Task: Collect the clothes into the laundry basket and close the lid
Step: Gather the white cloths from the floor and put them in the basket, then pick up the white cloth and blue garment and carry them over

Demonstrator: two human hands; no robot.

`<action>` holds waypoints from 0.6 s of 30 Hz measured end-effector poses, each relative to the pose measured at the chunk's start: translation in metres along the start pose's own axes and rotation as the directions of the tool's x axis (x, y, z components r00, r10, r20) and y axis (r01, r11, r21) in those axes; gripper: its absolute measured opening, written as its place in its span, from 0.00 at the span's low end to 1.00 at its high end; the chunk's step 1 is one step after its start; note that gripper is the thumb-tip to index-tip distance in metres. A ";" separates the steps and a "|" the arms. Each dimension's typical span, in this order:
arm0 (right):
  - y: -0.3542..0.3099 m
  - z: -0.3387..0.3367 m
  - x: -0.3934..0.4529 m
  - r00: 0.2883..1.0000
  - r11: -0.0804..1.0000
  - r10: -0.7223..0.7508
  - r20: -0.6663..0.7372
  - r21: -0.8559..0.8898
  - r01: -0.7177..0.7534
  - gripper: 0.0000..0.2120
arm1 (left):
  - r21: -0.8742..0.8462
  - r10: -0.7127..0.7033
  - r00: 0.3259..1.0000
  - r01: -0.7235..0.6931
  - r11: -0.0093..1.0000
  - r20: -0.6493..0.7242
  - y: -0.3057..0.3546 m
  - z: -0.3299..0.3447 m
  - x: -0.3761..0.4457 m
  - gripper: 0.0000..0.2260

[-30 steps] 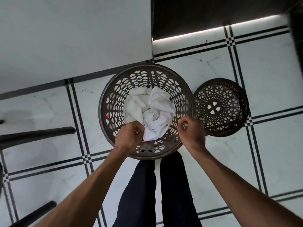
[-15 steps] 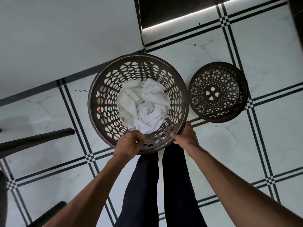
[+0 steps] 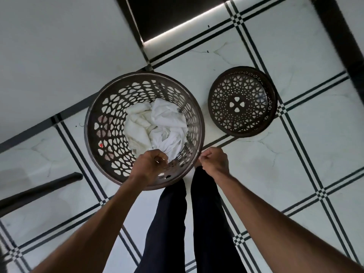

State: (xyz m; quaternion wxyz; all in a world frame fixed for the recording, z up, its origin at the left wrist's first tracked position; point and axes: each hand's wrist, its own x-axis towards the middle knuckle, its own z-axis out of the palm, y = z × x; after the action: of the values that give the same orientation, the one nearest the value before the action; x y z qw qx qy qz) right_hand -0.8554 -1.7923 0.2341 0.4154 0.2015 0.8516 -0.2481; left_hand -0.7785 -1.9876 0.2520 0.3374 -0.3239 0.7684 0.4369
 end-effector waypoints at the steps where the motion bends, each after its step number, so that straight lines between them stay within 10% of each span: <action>1: 0.004 0.001 -0.002 1.000 1.000 -0.004 -0.016 0.025 0.004 0.07 | -0.013 -0.025 0.998 0.026 1.000 0.059 0.005 0.004 0.001 0.06; 4: 0.011 0.004 -0.008 0.998 0.996 -0.049 -0.038 0.069 0.052 0.08 | 0.083 -0.117 0.981 0.105 0.991 0.157 0.016 0.023 0.007 0.31; 12: 0.067 -0.028 -0.006 0.996 0.915 0.070 -0.056 0.402 -0.042 0.10 | 0.254 0.084 0.990 -0.053 0.966 -0.113 0.065 0.101 -0.010 0.12; 18: 0.172 -0.088 0.013 0.973 0.794 0.185 -0.138 0.605 -0.065 0.08 | 0.434 0.348 0.883 -0.193 0.880 -0.313 0.096 0.157 -0.034 0.20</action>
State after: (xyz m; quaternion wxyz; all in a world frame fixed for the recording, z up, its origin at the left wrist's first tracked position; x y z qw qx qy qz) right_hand -0.8219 -1.6021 0.2264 0.2634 0.4007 0.7507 -0.4545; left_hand -0.7983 -1.8017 0.2614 0.1730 -0.2160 0.9287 0.2467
